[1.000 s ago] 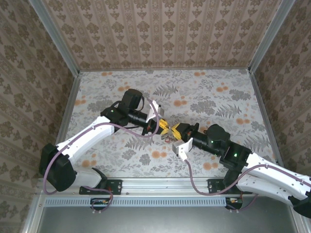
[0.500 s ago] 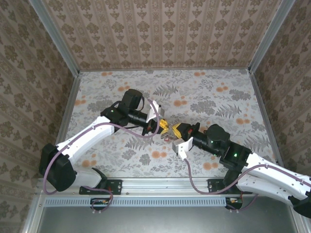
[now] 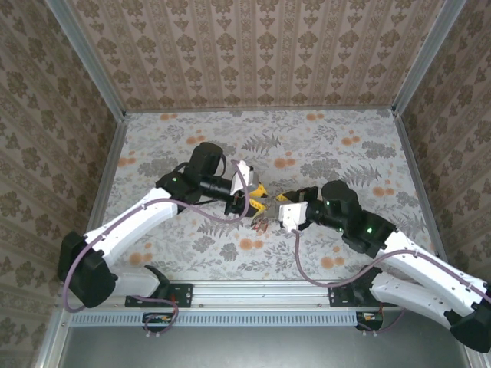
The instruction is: Put the keys on the keyring
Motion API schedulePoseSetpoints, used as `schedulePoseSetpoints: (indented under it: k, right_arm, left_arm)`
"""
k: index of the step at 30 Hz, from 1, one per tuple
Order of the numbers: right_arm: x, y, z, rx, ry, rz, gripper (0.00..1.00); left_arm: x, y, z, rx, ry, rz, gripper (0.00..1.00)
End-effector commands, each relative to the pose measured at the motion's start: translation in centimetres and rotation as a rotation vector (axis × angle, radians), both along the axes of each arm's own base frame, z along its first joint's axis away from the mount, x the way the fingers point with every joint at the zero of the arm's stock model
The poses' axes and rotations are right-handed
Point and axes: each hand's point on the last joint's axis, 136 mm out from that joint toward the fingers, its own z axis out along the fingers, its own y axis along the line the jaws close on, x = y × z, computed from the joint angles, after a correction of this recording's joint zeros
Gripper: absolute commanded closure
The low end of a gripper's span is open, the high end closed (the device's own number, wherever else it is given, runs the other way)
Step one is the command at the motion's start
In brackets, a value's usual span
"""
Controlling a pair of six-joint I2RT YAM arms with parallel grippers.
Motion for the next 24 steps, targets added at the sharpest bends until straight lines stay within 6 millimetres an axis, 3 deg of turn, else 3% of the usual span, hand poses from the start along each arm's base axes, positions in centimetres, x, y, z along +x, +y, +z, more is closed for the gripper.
schedulePoseSetpoints:
  k: [1, 6, 10, 13, 18, 21, 24]
  right_arm:
    - [-0.8, 0.6, 2.4, 0.117, 0.118, 0.071, 1.0]
    - [-1.1, 0.6, 2.6, 0.123, 0.188, 0.151, 1.0]
    - [-1.5, 1.0, 3.2, 0.121, 0.227, 0.208, 1.0]
    - [-1.5, 1.5, 3.5, 0.13, 0.253, 0.232, 1.0]
    - [-1.1, 2.1, 3.7, 0.166, 0.287, 0.234, 1.0]
    - [-0.9, 2.5, 3.9, 0.191, 0.305, 0.236, 1.0]
    - [-0.9, 2.6, 3.9, 0.198, 0.326, 0.235, 1.0]
  left_arm:
    - [-0.9, 1.3, 0.8, -0.024, -0.034, 0.001, 0.51]
    - [-1.6, 3.8, 2.0, -0.061, -0.115, 0.025, 0.44]
    - [-0.5, 4.0, 2.6, -0.063, -0.224, 0.077, 0.45]
    - [0.9, 3.0, 2.5, -0.056, -0.271, 0.108, 0.51]
    - [1.4, 0.9, 1.1, -0.015, -0.319, 0.091, 0.62]
    - [1.1, 0.1, 1.1, -0.028, -0.337, 0.071, 0.82]
    - [1.0, 0.0, 0.9, -0.028, -0.359, 0.073, 0.82]
